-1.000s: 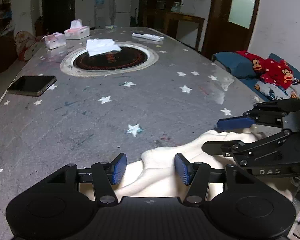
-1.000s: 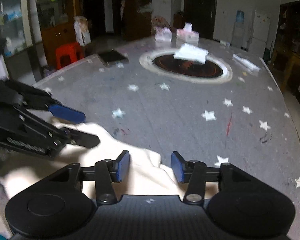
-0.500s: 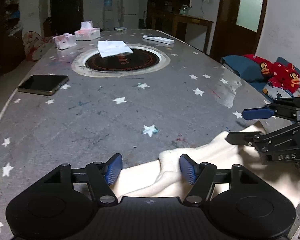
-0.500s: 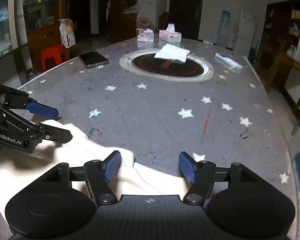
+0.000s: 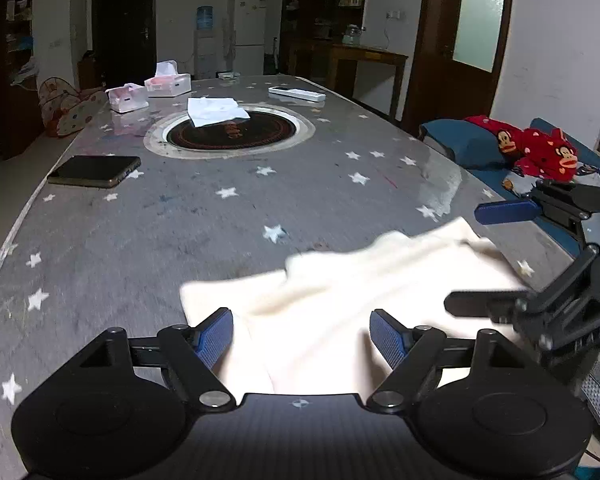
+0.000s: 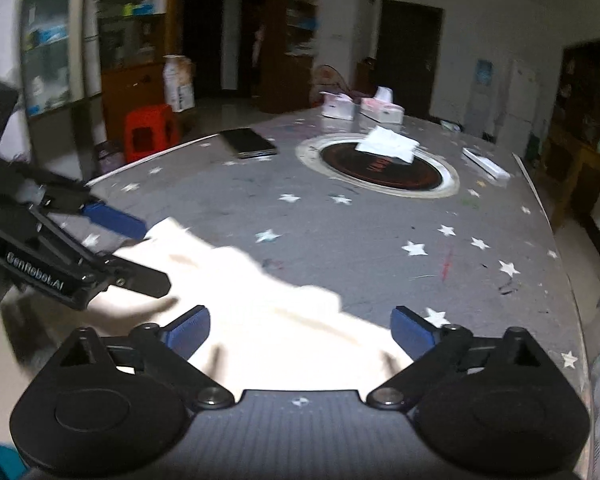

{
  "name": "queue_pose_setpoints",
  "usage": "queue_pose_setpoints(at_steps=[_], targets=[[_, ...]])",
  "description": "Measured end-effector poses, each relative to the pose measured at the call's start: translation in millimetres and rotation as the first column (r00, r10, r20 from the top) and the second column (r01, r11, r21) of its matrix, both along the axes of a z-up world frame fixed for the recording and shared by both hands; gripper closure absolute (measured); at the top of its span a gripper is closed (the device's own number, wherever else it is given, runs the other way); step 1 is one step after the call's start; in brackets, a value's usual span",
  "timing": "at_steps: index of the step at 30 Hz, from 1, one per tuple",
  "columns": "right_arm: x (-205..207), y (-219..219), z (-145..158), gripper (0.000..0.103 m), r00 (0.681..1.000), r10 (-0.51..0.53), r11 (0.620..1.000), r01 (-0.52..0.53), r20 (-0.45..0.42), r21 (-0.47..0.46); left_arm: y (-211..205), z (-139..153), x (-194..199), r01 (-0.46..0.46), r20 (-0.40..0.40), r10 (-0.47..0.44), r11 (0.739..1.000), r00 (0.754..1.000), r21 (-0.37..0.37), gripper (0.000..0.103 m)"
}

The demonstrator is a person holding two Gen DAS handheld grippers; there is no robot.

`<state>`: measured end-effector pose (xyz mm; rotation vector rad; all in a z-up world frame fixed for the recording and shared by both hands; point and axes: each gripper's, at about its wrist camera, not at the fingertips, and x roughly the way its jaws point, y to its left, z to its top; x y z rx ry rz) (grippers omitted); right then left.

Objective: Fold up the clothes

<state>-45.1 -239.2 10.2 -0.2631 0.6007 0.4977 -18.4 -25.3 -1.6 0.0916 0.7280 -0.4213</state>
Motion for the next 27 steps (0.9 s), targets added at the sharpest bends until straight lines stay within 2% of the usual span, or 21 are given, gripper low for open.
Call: queue_pose_setpoints(at_steps=[7, 10, 15, 21, 25, 27], targets=[[-41, 16, -20, 0.0, 0.99, 0.107, 0.986, -0.094, 0.091, -0.139, -5, -15, -7, -0.007, 0.011, 0.007, 0.998, 1.0, 0.061, 0.025], [-54, 14, -26, 0.0, 0.984, 0.118, 0.982, -0.095, 0.134, -0.166, -6, -17, -8, -0.012, 0.028, 0.01, 0.997, 1.0, 0.08, 0.024], [-68, 6, -19, 0.0, 0.976, 0.154, 0.975, -0.124, 0.155, -0.185, -6, -16, -9, -0.026, 0.039, 0.023, 0.995, 0.999, 0.091, 0.021], [-64, -16, -14, 0.0, 0.986, 0.03, 0.992, -0.009, 0.167, -0.126, -2, -15, -17, -0.065, 0.051, 0.061, 0.994, 0.997, 0.083, 0.018], [-62, -22, -25, 0.0, 0.991, 0.008, 0.992, 0.008, 0.13, -0.128, 6, -18, -24, -0.096, 0.037, 0.094, 0.993, 0.995, 0.073, 0.017], [-61, -25, -21, 0.0, 0.992, 0.003, 0.994, 0.01, 0.126, -0.108, 12, -15, -27, -0.114, 0.041, 0.111, 0.991, 0.993, 0.064, 0.014]])
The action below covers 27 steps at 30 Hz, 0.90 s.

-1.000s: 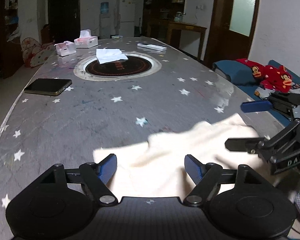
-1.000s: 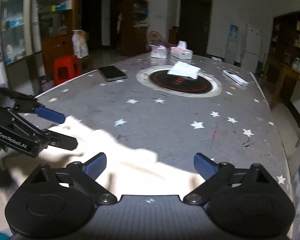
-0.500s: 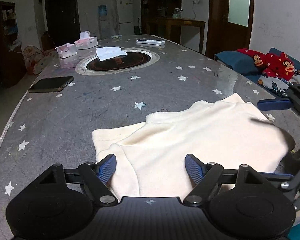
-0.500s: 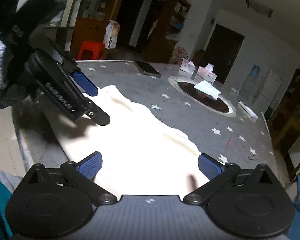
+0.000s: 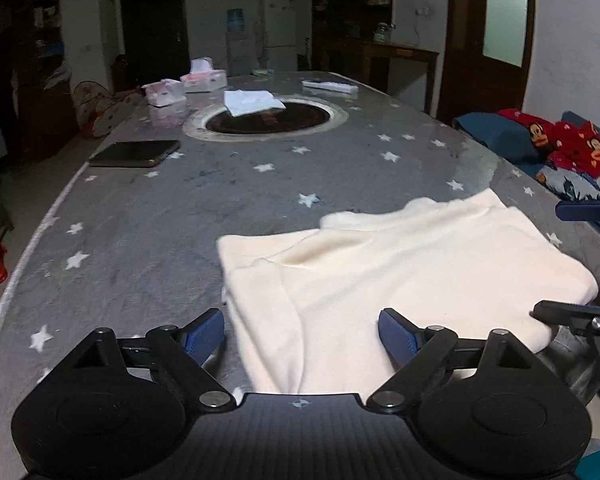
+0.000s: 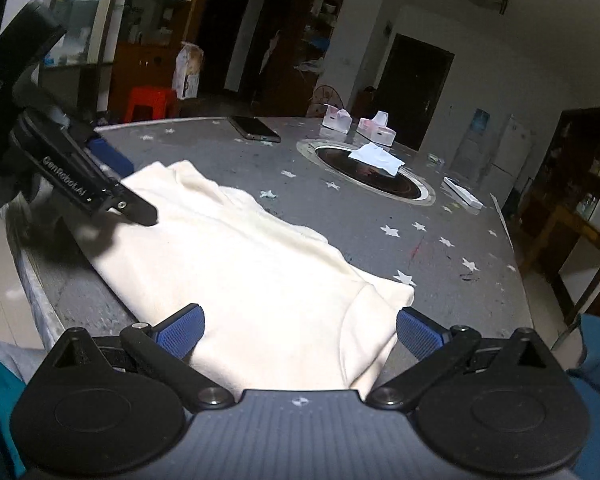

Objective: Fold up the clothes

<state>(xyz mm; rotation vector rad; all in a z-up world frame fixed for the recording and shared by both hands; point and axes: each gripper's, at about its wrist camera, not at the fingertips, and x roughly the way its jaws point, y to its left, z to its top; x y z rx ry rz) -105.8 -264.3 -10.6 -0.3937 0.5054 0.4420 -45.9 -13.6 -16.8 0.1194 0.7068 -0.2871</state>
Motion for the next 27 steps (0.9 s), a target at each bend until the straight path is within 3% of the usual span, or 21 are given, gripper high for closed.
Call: queue_pose_setpoints(at_steps=[5, 9, 16, 22, 27], targets=[[4, -2, 11, 0.0, 1.0, -0.003, 0.998, 0.002, 0.014, 0.06, 14, -1, -5, -0.054, -0.017, 0.054, 0.998, 0.998, -0.027, 0.011], [11, 5, 2, 0.0, 0.999, 0.002, 0.999, 0.001, -0.042, 0.051, 26, -3, -10, -0.097, -0.038, 0.095, 0.993, 0.995, -0.066, 0.011], [9, 6, -1, 0.0, 0.999, -0.011, 0.998, 0.013, -0.033, 0.063, 42, -4, -18, -0.147, -0.048, 0.144, 0.986, 0.988, -0.081, 0.008], [18, -1, -4, 0.0, 0.995, -0.022, 0.994, 0.032, -0.102, 0.104, 46, -4, -18, -0.159, -0.051, 0.155, 0.983, 0.987, -0.096, 0.006], [33, -9, 7, 0.0, 0.995, -0.091, 0.992, 0.094, -0.049, 0.078, 47, -4, -16, -0.167, -0.05, 0.163, 0.982, 0.985, -0.093, 0.003]])
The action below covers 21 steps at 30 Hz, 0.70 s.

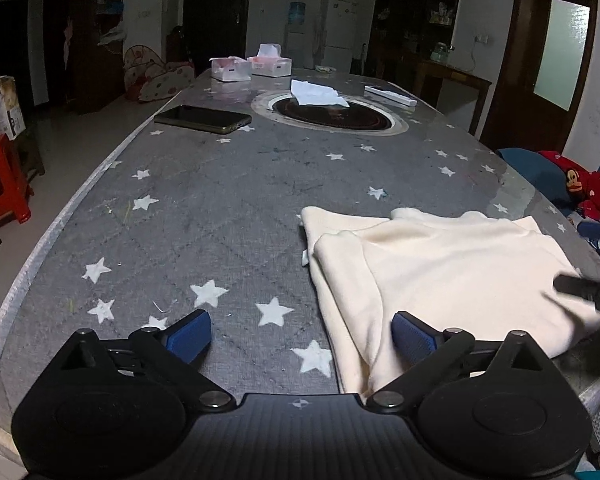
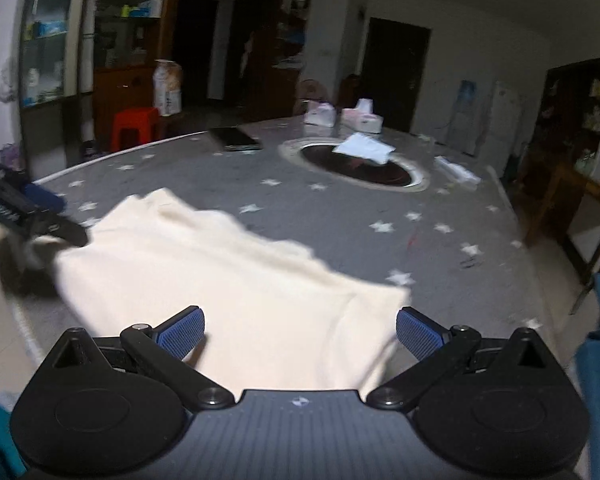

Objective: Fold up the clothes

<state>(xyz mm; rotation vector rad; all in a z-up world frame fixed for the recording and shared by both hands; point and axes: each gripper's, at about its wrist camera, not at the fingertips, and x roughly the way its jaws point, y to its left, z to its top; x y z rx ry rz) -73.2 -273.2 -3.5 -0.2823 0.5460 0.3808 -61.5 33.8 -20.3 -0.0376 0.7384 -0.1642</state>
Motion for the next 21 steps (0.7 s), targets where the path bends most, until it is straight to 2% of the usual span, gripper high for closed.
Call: queue_pose_setpoints(at_steps=[6, 9, 12, 16, 21], targets=[[37, -16, -13, 0.0, 0.991, -0.13, 0.989, 0.127, -0.033, -0.079, 0, -2, 1, -0.006, -0.007, 0.006, 1.0, 1.0, -0.003, 0.0], [44, -19, -7, 0.0, 0.99, -0.138, 0.99, 0.135, -0.042, -0.049, 0, 0, 1, -0.005, -0.008, 0.005, 1.0, 1.0, -0.004, 0.0], [48, -11, 3, 0.0, 0.992, -0.123, 0.992, 0.123, -0.01, -0.026, 0, 0, 3, -0.002, -0.008, 0.002, 1.0, 1.0, -0.006, 0.0], [70, 8, 1, 0.0, 0.993, -0.118, 0.991, 0.117, -0.02, -0.065, -2, 0, 5, 0.002, -0.01, -0.002, 1.0, 1.0, -0.005, 0.0], [103, 24, -12, 0.0, 0.985, -0.128, 0.985, 0.112, -0.115, -0.131, 0, 1, 6, 0.007, -0.006, -0.007, 1.0, 1.0, -0.013, 0.0]])
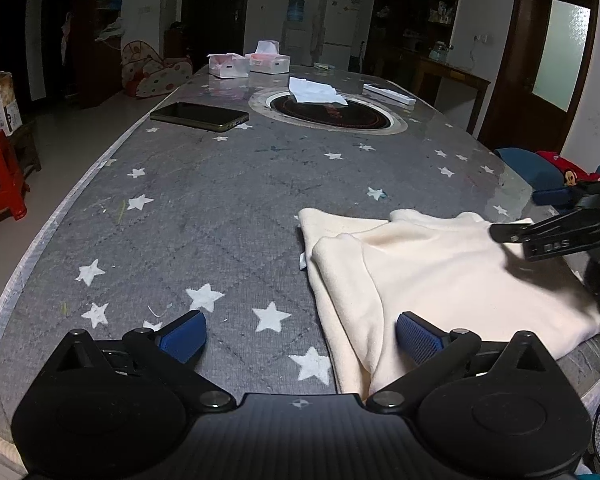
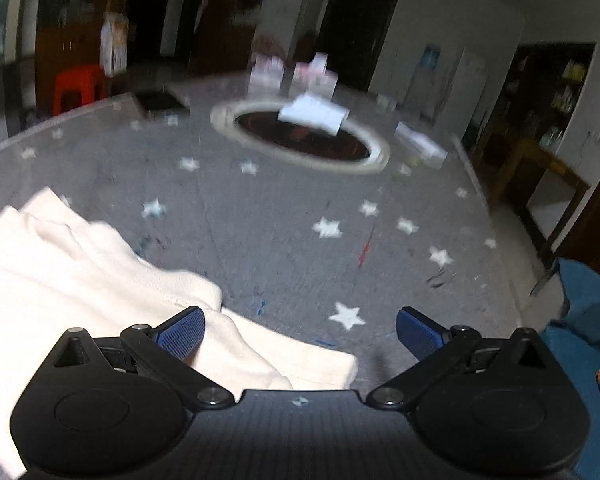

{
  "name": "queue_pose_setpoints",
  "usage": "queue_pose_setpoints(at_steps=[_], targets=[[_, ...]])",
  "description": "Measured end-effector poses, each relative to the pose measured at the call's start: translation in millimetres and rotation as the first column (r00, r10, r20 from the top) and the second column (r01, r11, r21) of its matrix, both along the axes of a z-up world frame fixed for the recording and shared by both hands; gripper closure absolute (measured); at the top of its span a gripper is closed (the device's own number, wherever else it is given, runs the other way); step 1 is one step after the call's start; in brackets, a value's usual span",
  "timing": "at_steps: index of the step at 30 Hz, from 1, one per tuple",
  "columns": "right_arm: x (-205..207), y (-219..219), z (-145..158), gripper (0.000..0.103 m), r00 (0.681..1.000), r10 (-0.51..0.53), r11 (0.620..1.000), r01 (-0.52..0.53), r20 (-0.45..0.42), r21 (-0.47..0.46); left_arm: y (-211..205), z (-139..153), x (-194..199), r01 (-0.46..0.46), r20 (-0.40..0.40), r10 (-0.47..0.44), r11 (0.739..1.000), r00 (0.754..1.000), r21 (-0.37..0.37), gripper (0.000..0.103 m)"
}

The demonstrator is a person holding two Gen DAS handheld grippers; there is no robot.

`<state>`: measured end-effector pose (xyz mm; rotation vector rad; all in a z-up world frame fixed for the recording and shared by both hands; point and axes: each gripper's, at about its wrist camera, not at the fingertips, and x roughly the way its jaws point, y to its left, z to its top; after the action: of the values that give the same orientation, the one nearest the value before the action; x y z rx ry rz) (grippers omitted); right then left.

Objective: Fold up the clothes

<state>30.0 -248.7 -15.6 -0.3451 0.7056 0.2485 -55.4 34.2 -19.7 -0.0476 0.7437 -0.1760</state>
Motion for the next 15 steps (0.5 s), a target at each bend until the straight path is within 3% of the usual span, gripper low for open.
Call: queue_pose_setpoints(at_steps=[5, 12, 15], targets=[[-6, 2, 9, 0.0, 0.999, 0.026, 1.0, -0.026, 0.045, 0.003, 3, 0, 4, -0.011, -0.009, 0.01, 1.0, 1.0, -0.015, 0.0], [-49, -2, 37, 0.0, 0.972, 0.108, 0.974, -0.145, 0.207, 0.173, 4, -1, 6, -0.029, -0.023, 0.029, 0.999, 0.999, -0.015, 0.0], [-57, 2, 39, 0.0, 0.971, 0.147, 0.951, -0.191, 0.191, 0.242, 4, -1, 7, -0.038, -0.03, 0.037, 0.999, 0.999, -0.013, 0.0]])
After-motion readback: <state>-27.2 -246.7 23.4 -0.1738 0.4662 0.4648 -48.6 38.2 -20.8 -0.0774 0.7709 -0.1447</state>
